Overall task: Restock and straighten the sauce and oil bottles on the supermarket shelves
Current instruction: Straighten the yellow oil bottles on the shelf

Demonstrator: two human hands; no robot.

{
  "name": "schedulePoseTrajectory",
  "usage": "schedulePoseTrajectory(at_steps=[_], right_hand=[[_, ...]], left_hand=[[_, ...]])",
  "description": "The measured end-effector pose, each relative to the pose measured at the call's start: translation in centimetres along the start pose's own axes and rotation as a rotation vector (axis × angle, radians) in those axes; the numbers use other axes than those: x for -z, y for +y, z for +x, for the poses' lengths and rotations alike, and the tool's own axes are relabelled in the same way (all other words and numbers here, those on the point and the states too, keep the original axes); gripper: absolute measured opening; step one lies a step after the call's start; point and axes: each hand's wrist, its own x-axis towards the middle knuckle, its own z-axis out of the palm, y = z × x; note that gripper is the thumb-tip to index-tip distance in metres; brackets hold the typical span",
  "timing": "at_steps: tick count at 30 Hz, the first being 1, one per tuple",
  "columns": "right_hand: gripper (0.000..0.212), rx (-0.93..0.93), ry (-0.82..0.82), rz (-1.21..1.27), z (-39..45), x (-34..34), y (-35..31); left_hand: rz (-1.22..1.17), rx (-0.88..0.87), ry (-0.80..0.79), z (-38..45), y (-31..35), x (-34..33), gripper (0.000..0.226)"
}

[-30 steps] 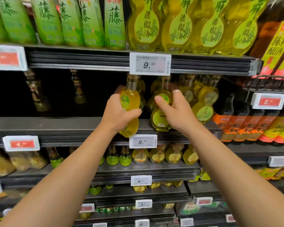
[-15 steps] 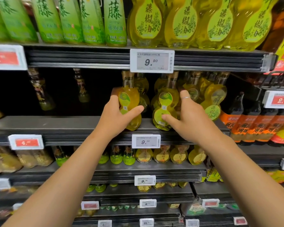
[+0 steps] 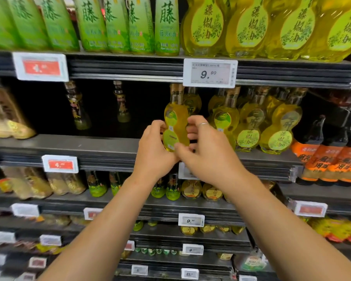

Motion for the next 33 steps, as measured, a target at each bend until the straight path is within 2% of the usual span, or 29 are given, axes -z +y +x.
schedulePoseTrajectory(at_steps=[5,9,14,17,20,24,28,33], right_hand=[[0.058,-0.115,0.07,-0.027,1.3,-3.1,-0.2],[0.039,-0.172,0.058,-0.067,1.1,-4.0,0.0],[0.058,-0.163,0.045,-0.032,0.4,-3.7,0.6],[0.067,-0.147,0.003,-0.009,0.1,-3.2,1.0],[0.068,-0.162,-0.011,-0.005,0.2,-3.1,1.1],[0.058,-0.235,0.002,0.021,1.1,-2.9,1.0],[0.064,-0.225,-0.02,-0.067,1.2,-2.5,1.2],[0.043,-0.17,0.084,-0.27,1.0,-2.7,0.6]], left_hand=[[-0.034,-0.014,0.012,0.3,-0.3,0.3,0.046],[-0.127,-0.075,-0.126,0.5,-0.4,0.7,0.04],[-0.157,-0.103,-0.357,1.2,-0.5,2.1,0.053],[-0.205,-0.079,-0.437,1.4,-0.2,2.5,0.053],[-0.277,-0.064,-0.435,1.2,0.1,2.5,0.059],[-0.332,-0.046,-0.466,1.2,-0.3,2.3,0.064],[-0.202,-0.107,-0.395,1.9,-0.6,2.6,0.047],[-0.164,-0.073,-0.347,3.0,-1.1,3.1,0.04]])
